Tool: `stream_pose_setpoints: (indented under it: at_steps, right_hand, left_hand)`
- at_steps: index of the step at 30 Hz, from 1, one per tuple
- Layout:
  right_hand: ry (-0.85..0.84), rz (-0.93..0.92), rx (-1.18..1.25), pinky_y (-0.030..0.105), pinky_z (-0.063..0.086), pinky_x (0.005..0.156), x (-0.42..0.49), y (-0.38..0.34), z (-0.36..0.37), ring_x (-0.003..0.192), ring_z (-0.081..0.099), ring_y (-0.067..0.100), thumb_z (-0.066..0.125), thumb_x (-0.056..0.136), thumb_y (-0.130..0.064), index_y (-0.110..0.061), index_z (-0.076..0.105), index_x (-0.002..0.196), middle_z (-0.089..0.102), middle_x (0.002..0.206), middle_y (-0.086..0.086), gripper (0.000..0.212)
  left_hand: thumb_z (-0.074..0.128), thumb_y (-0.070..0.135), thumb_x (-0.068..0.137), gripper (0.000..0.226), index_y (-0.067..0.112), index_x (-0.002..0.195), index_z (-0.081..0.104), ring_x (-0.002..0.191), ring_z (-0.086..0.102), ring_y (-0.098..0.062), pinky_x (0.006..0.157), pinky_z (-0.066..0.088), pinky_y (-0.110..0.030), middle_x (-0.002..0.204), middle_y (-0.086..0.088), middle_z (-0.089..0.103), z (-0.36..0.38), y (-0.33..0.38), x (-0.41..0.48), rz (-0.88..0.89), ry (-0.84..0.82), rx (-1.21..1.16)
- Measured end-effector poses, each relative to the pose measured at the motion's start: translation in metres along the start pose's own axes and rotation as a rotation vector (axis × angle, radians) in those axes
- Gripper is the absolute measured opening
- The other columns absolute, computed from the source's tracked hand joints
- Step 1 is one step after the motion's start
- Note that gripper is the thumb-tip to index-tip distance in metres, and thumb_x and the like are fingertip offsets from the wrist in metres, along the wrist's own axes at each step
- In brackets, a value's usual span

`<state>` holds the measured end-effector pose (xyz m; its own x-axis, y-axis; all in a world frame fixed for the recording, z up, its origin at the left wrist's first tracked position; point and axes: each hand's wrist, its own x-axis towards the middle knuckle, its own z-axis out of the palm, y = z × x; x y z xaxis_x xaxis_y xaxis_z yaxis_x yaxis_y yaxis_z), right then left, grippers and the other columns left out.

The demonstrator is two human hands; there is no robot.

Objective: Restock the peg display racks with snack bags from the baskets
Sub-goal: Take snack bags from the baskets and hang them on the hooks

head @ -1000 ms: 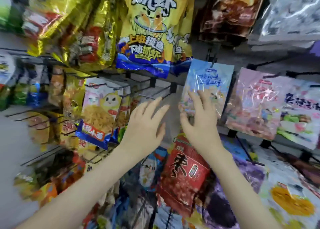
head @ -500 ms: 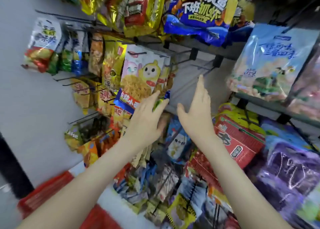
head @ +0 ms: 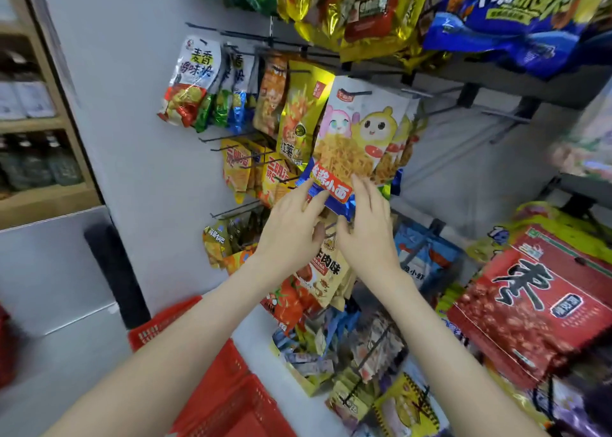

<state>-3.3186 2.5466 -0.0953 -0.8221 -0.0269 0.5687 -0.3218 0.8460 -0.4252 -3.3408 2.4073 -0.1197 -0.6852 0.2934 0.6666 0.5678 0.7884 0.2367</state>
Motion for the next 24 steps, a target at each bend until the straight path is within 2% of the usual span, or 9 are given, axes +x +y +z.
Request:
stream_pose_setpoints:
  at_steps: [4,10,13,15,18,24]
  right_hand:
    - [0.024,0.081,-0.054,0.044,0.023,0.113,0.032,0.001,0.019,0.142,0.013,0.025,0.051,0.094,-0.018,-0.021,0.02,0.151,0.015,0.157,0.008,0.066]
    - [0.034,0.323,-0.242,0.058,0.015,0.115,0.107,0.01,0.061,0.146,-0.006,0.034,0.054,0.093,-0.038,-0.037,0.004,0.152,-0.009,0.16,0.007,0.077]
    - [0.071,0.455,-0.33,0.061,0.014,0.114,0.136,0.02,0.083,0.145,-0.012,0.034,0.056,0.09,-0.045,-0.035,0.003,0.152,-0.014,0.159,0.009,0.082]
    - [0.075,0.542,-0.399,0.062,0.016,0.112,0.145,0.027,0.093,0.145,-0.011,0.035,0.055,0.089,-0.049,-0.036,-0.001,0.152,-0.017,0.159,0.008,0.085]
    - [0.068,0.57,-0.511,0.062,0.016,0.111,0.15,0.034,0.097,0.146,-0.013,0.032,0.053,0.09,-0.053,-0.037,-0.008,0.151,-0.021,0.158,0.007,0.088]
    - [-0.029,0.631,-0.674,0.06,0.012,0.115,0.159,0.04,0.084,0.145,-0.017,0.032,0.055,0.09,-0.052,-0.037,-0.012,0.15,-0.024,0.158,0.007,0.091]
  left_hand:
    - [0.059,0.014,0.084,0.047,0.006,0.13,0.054,0.121,0.05,-0.041,0.094,0.047,-0.049,0.138,-0.027,0.046,0.007,-0.038,0.021,0.016,-0.013,0.011]
    - [0.054,0.015,0.093,0.05,0.014,0.142,0.046,0.127,0.043,-0.044,0.094,0.045,-0.053,0.146,-0.03,0.035,0.039,-0.108,0.092,0.079,-0.101,-0.002]
    - [0.044,0.019,0.099,0.055,0.023,0.151,0.026,0.134,0.032,-0.042,0.099,0.04,-0.049,0.15,-0.026,0.027,0.064,-0.138,0.131,0.104,-0.256,-0.035]
    - [0.042,0.023,0.1,0.059,0.026,0.153,0.017,0.128,0.036,-0.039,0.095,0.04,-0.044,0.145,-0.022,0.033,0.08,-0.148,0.151,0.132,-0.353,-0.062]
    - [0.042,0.025,0.1,0.059,0.02,0.153,0.017,0.114,0.046,-0.038,0.084,0.043,-0.044,0.129,-0.018,0.045,0.099,-0.144,0.168,0.161,-0.409,-0.161]
    - [0.037,0.033,0.102,0.057,0.017,0.153,0.016,0.115,0.044,-0.035,0.084,0.044,-0.043,0.129,-0.017,0.043,0.109,-0.13,0.176,0.211,-0.422,-0.183]
